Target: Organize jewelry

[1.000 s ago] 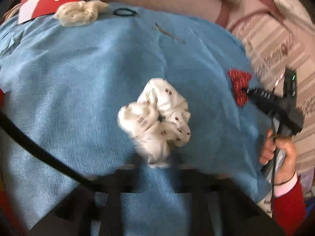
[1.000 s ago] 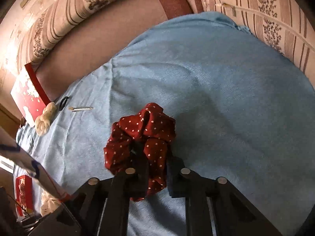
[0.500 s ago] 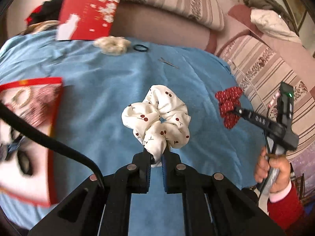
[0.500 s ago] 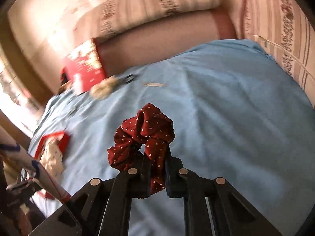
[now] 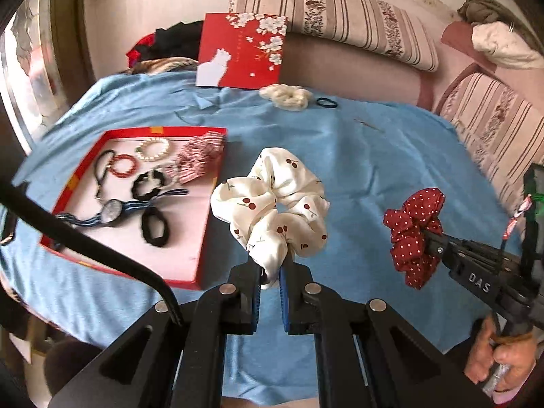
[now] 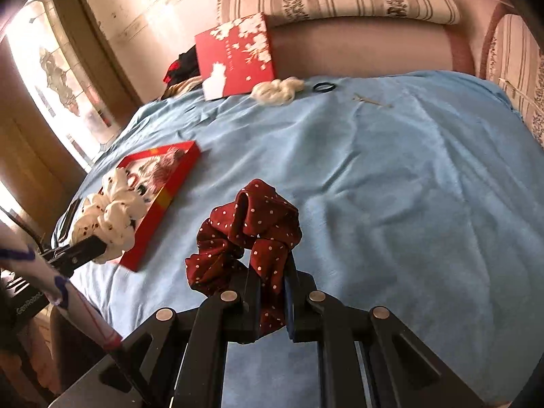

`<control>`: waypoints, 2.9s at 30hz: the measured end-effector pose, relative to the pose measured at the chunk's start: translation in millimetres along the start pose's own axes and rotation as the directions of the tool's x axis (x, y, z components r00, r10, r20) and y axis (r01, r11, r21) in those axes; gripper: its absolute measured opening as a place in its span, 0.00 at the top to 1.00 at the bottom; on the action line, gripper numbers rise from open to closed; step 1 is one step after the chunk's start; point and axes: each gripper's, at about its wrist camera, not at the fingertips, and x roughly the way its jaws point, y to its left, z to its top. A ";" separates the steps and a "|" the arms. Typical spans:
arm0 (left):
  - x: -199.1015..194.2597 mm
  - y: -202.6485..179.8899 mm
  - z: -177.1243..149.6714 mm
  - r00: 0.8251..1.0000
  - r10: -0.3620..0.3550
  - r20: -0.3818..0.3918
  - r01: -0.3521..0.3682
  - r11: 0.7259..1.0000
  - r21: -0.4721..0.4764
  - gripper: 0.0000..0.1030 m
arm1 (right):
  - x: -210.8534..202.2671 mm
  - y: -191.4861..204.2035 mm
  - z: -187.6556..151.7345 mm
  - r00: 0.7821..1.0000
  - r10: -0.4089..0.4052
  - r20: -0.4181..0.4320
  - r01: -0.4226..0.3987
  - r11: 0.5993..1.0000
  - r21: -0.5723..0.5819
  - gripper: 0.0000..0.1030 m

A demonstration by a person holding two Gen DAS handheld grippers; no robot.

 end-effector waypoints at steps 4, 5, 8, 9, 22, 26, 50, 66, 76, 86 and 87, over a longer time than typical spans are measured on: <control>-3.8 -1.3 -5.7 0.999 0.035 0.008 -0.035 0.999 0.020 0.91 | 0.6 4.9 -5.2 1.000 -0.002 -0.010 0.002 1.000 -0.002 0.89; -4.3 -2.1 -6.6 0.999 0.042 0.011 -0.042 0.999 0.025 0.91 | 0.5 4.8 -6.5 1.000 -0.008 -0.013 0.008 1.000 -0.003 0.89; -6.7 -4.9 -8.9 0.998 0.052 0.019 -0.053 0.998 0.038 0.91 | 0.2 2.8 -9.0 1.000 -0.024 -0.018 0.024 1.000 -0.002 0.89; -6.7 -5.6 -9.2 0.998 0.056 0.020 -0.057 0.997 0.045 0.91 | 0.3 1.7 -9.5 0.999 -0.029 -0.019 0.029 1.000 0.000 0.89; 1.0 -6.0 -12.4 0.997 0.076 -0.002 -0.075 0.995 0.064 0.91 | 7.0 -5.9 -14.6 0.998 -0.046 -0.044 0.047 0.999 0.028 0.89; 4.5 -5.5 -13.1 0.997 0.078 -0.013 -0.077 0.995 0.063 0.91 | 9.6 -4.7 -15.7 0.998 -0.044 -0.049 0.046 0.999 0.026 0.88; 16.9 171.6 13.5 0.994 0.073 -0.083 -0.093 0.956 -0.277 0.91 | 55.2 140.9 36.9 0.974 0.191 -0.124 -0.210 0.965 -0.160 0.88; 49.1 240.9 1.2 0.987 -0.052 -0.154 -0.015 0.916 -0.401 0.86 | 155.6 223.8 17.0 0.947 0.095 -0.308 -0.191 0.935 -0.299 0.85; 3.1 227.2 -0.7 0.996 -0.022 -0.082 -0.008 0.936 -0.351 0.48 | 129.7 228.4 21.2 0.970 0.091 -0.227 -0.169 0.920 -0.353 0.45; -84.0 188.3 -0.1 0.872 0.408 0.269 -0.342 0.903 -0.261 0.04 | 73.2 190.6 21.7 0.991 0.093 -0.098 -0.118 0.949 -0.291 0.38; -97.4 181.8 -1.8 0.820 0.470 0.326 -0.392 0.877 -0.279 0.00 | 68.0 184.4 19.9 0.992 0.090 -0.090 -0.112 0.954 -0.277 0.38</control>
